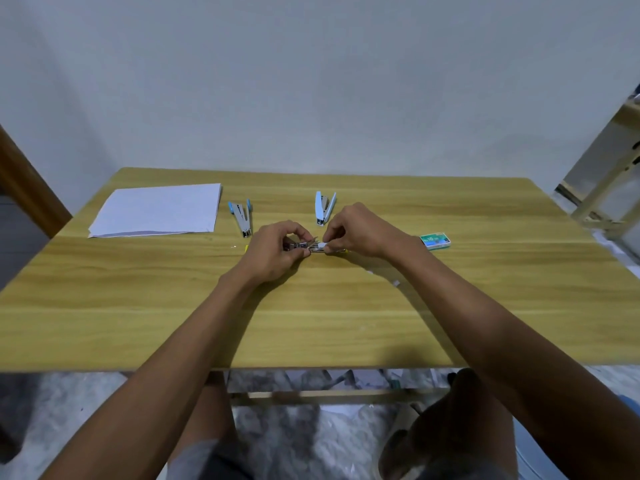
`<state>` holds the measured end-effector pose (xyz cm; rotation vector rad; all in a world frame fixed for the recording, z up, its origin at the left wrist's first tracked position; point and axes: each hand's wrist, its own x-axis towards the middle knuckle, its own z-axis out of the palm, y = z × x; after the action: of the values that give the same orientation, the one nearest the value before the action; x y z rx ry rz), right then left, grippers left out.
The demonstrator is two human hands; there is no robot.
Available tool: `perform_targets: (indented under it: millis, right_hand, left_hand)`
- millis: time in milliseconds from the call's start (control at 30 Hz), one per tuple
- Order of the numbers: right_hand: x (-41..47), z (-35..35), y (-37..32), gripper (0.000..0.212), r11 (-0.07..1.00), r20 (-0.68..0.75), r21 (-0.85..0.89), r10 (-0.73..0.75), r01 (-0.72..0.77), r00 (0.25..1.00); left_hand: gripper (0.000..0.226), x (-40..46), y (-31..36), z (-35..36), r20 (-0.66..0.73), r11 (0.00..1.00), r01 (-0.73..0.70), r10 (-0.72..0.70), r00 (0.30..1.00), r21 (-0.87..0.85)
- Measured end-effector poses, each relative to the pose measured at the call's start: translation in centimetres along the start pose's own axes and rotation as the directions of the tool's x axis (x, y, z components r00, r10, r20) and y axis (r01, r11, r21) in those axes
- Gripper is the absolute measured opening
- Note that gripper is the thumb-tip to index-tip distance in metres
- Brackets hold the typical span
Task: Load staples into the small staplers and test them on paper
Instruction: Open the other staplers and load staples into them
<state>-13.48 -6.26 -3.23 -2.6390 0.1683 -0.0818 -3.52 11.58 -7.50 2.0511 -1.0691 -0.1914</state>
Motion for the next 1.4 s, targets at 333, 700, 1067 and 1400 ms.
perform_targets:
  millis: [333, 700, 1067, 1400]
  right_hand:
    - [0.0, -0.2, 0.4, 0.030, 0.999, -0.040, -0.042, -0.003, 0.001, 0.999]
    - [0.0, 0.6, 0.9, 0.017, 0.997, -0.046, -0.031, -0.069, 0.067, 0.997]
    - [-0.4, 0.7, 1.3, 0.022, 0.996, -0.006, 0.031, -0.080, 0.080, 0.997]
    - [-0.9, 0.1, 1.2, 0.021, 0.998, 0.025, -0.006, -0.069, 0.069, 0.997]
  left_hand:
    - [0.019, 0.7, -0.1, -0.6, 0.098, 0.998, 0.057, -0.054, 0.994, -0.028]
    - [0.019, 0.9, 0.0, -0.9, 0.130, 0.997, 0.068, -0.063, 0.990, -0.039]
    - [0.019, 0.9, 0.1, -1.1, 0.146, 0.995, 0.079, -0.070, 0.987, -0.056]
    - [0.019, 0.8, 0.3, -1.2, 0.150, 0.996, 0.079, -0.071, 0.986, -0.047]
